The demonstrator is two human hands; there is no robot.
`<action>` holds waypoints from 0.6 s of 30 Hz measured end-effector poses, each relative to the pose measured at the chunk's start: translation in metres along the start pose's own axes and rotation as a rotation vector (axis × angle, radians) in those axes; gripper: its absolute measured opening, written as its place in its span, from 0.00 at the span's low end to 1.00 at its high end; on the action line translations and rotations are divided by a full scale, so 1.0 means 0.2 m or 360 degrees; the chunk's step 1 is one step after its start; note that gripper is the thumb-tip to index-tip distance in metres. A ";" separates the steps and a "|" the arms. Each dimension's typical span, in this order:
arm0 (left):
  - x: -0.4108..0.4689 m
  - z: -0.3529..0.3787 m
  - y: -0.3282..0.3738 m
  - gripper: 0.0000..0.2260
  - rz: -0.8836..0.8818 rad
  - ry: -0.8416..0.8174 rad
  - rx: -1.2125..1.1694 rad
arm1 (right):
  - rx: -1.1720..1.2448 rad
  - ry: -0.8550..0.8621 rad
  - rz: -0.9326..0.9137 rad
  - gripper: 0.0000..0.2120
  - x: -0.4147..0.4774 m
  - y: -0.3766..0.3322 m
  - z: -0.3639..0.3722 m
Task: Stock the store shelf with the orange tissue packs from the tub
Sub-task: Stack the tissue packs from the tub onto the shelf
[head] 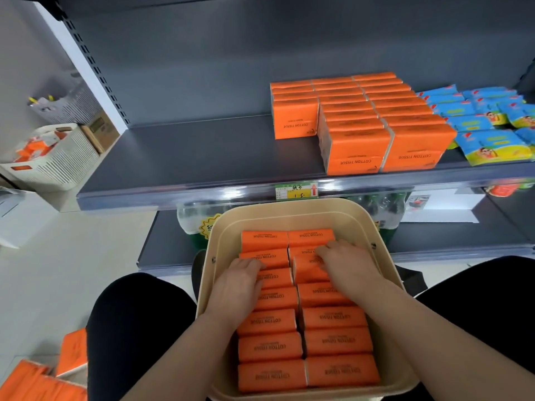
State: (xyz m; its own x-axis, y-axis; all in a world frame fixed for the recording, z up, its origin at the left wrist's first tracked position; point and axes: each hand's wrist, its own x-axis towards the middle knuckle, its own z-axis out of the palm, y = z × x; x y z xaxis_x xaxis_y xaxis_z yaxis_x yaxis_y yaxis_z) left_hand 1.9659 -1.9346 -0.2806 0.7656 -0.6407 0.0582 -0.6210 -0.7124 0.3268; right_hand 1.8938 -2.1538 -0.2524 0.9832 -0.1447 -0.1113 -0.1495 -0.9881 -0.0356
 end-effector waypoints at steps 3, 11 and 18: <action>0.00 0.01 -0.01 0.13 -0.0004 -0.0013 0.0000 | -0.0039 0.0205 -0.0084 0.13 -0.05 -0.02 -0.12; 0.06 0.00 0.01 0.14 -0.0062 -0.0136 0.0157 | 0.0092 0.0080 -0.0096 0.16 -0.13 -0.02 -0.13; 0.11 0.02 0.08 0.09 -0.0049 -0.0207 0.0500 | 0.0190 0.0058 -0.0090 0.21 -0.15 0.00 -0.12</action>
State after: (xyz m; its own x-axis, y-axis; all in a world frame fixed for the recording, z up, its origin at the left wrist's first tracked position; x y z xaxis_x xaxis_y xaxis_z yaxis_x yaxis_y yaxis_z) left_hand 1.9717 -1.9607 -0.2785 0.7695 -0.6342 -0.0748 -0.6348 -0.7725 0.0187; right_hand 1.8662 -2.1496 -0.2256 0.9932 -0.0927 -0.0699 -0.1029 -0.9819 -0.1590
